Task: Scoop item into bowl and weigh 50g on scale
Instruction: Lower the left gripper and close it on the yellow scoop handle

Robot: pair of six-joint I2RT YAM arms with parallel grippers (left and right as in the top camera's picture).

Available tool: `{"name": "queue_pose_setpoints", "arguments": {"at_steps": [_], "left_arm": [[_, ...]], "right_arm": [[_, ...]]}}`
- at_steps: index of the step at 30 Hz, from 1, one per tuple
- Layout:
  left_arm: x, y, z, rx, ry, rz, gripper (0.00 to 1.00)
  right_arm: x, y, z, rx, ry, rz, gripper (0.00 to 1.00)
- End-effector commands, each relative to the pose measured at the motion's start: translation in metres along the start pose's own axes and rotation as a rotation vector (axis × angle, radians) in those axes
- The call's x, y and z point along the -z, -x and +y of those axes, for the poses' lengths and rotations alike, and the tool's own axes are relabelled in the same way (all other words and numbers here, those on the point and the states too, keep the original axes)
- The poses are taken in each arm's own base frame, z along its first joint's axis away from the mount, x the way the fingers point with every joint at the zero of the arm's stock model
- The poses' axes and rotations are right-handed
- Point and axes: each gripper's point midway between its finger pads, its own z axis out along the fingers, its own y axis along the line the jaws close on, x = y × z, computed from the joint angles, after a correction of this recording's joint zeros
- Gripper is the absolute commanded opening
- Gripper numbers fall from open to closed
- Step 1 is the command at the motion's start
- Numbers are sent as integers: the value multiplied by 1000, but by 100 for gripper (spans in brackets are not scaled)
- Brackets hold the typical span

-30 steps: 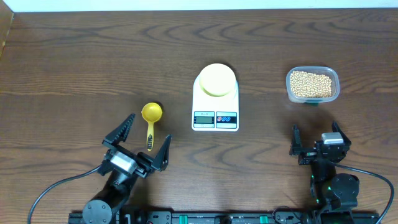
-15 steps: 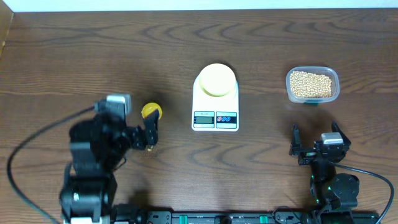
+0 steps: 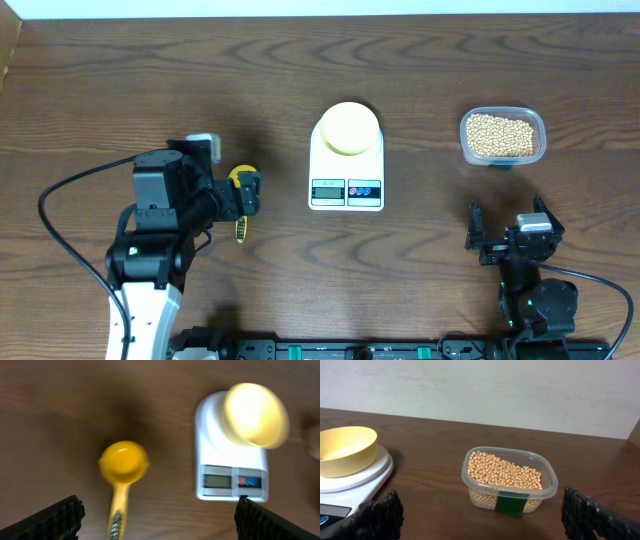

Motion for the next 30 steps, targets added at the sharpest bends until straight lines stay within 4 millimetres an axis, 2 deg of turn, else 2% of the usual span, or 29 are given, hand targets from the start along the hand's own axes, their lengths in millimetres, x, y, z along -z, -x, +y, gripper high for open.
{"name": "queue_pose_setpoints", "arguments": {"at_steps": [1,5,12,13,16,23,27,30], "left_arm": [[-1,8,40,179,229,-31,98],[-7,3,56,298,324,9,98],[-35,-26,66,310,375,203,98],[-41,-31,64,282,353,241,98],[-54,-36,54,182,270,298,87],[-75,-31,54,113,225,299,87],[-85,-48,67,122,237,382,78],[-93,-58,58,107,127,439,77]], "right_arm": [[0,-1,2,11,8,0,99],[0,-1,2,11,8,0,99],[0,-1,2,11,8,0,99],[0,-1,2,11,8,0,99],[0,-1,2,11,8,0,99],[0,-1,2,11,8,0,99],[0,-1,2,11,8,0,99],[0,-1,2,11,8,0,99]]}}
